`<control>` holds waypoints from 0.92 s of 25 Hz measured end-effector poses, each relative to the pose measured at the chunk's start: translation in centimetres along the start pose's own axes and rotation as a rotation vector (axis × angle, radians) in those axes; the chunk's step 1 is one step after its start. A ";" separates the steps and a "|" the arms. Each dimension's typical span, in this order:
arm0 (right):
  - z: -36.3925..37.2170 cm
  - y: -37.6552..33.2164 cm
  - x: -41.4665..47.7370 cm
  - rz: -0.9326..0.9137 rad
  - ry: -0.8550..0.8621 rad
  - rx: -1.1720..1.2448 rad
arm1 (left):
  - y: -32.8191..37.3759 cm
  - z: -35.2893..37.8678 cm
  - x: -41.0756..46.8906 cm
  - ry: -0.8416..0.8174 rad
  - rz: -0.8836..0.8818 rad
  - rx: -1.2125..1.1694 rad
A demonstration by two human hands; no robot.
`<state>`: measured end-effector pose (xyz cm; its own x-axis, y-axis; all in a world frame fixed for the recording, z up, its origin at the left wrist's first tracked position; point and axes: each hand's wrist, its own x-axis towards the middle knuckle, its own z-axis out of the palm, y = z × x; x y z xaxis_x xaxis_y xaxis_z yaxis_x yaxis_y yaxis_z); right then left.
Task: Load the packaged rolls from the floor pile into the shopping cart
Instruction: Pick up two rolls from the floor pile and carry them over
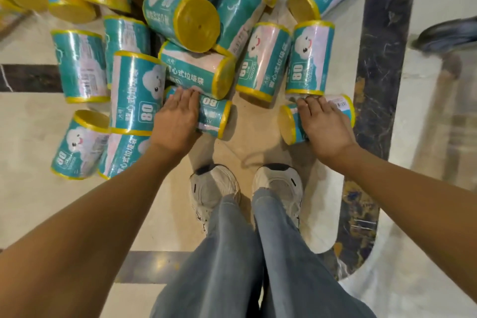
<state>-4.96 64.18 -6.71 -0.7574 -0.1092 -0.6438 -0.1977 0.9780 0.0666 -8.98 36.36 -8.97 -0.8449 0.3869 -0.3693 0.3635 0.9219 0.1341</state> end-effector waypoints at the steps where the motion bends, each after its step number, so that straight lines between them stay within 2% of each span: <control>1: -0.9 -0.2 -0.4 0.026 0.011 0.025 | 0.4 -1.0 0.0 -0.061 -0.013 0.001; 4: -4.1 -0.9 -1.9 0.041 0.008 0.104 | 2.4 -3.9 -0.1 -0.236 -0.080 -0.017; 7: -6.5 -1.5 -3.0 0.045 -0.002 0.171 | 3.9 -6.9 -0.6 -0.280 -0.089 -0.012; 10: -9.6 -1.4 -5.1 0.108 0.083 0.260 | 4.8 -11.5 -1.2 -0.258 -0.194 -0.124; 13: -17.5 0.0 -9.1 0.287 0.124 0.576 | 5.2 -20.9 -1.5 -0.165 -0.322 -0.290; 16: -27.5 2.2 -13.1 0.445 0.196 0.852 | 5.8 -31.6 -1.5 -0.033 -0.379 -0.431; 23: -53.4 10.9 -25.9 0.592 0.588 1.192 | 12.8 -62.9 -2.2 0.307 -0.272 -0.642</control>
<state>-20.76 68.15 51.43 -0.7411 0.5852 -0.3292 0.6302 0.4370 -0.6418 -27.12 48.61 51.39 -0.9774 0.0458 -0.2061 -0.0937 0.7807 0.6178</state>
